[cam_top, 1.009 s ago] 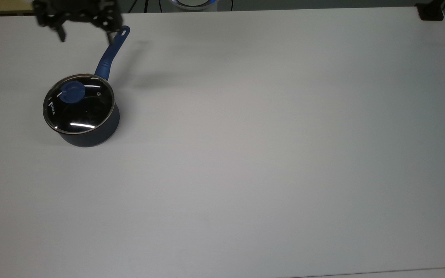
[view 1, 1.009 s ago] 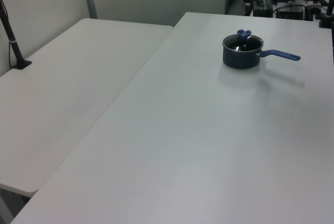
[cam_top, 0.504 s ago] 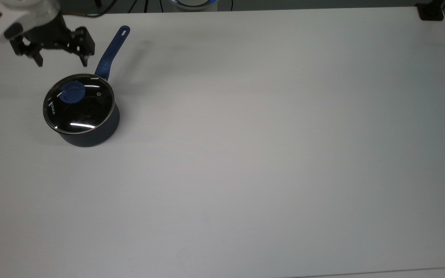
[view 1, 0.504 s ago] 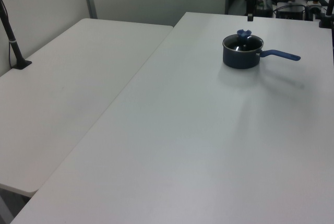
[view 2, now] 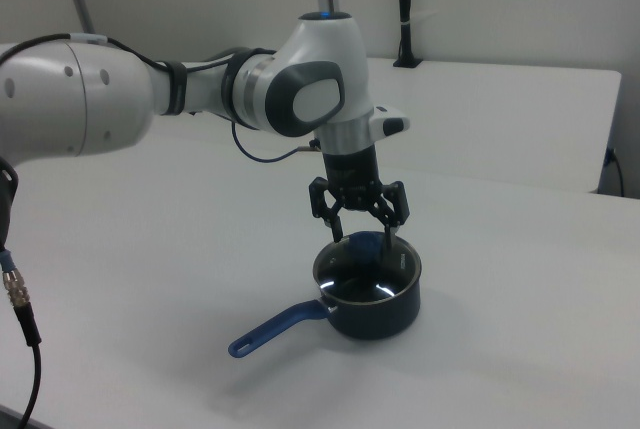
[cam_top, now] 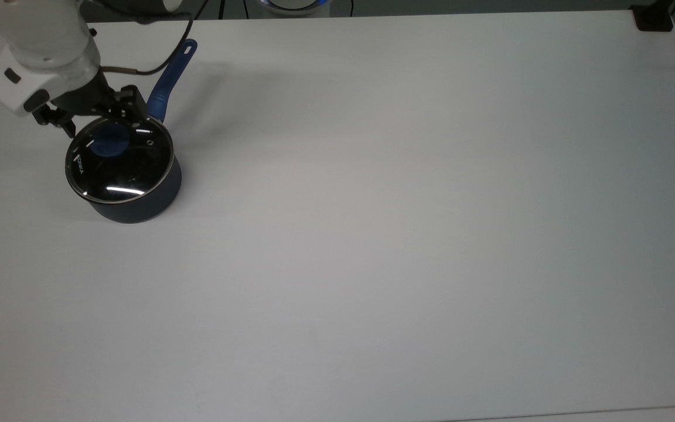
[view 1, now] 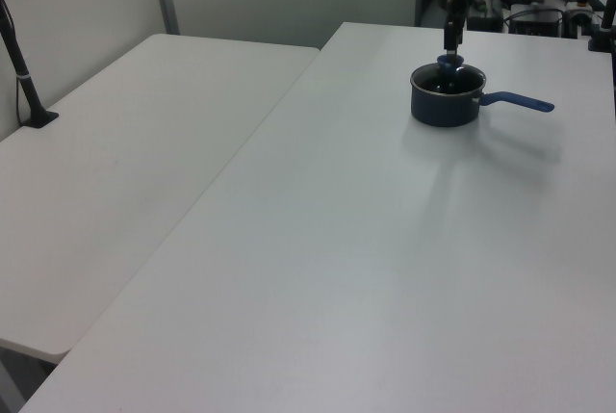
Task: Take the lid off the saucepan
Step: 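Close the gripper on the blue knob of the glass lid, then lift the glass lid off the saucepan and carry it away from the pan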
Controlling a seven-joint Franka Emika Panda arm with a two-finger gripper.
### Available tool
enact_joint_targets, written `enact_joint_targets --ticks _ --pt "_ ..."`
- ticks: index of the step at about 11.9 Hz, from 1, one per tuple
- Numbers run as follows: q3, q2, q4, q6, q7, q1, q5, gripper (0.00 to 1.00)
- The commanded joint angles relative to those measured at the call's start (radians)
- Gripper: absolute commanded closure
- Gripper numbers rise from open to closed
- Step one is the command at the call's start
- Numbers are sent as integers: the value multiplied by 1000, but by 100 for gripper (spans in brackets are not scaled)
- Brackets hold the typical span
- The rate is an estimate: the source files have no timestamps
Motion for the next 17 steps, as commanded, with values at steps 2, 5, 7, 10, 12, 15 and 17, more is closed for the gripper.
enact_joint_targets --ticks 2,5,7,10,12,15,17 --pt "1 0 -40 44 -8 1 25 15" --pt "1 0 -40 46 -11 1 57 28" --pt "1 -2 -39 44 -19 -1 65 46" --pt "2 -34 -40 34 -17 2 65 54" --pt "10 -102 -86 32 -8 16 65 54" --pt "30 -214 -206 29 9 85 62 54" --pt "85 -232 -236 29 96 119 51 54"
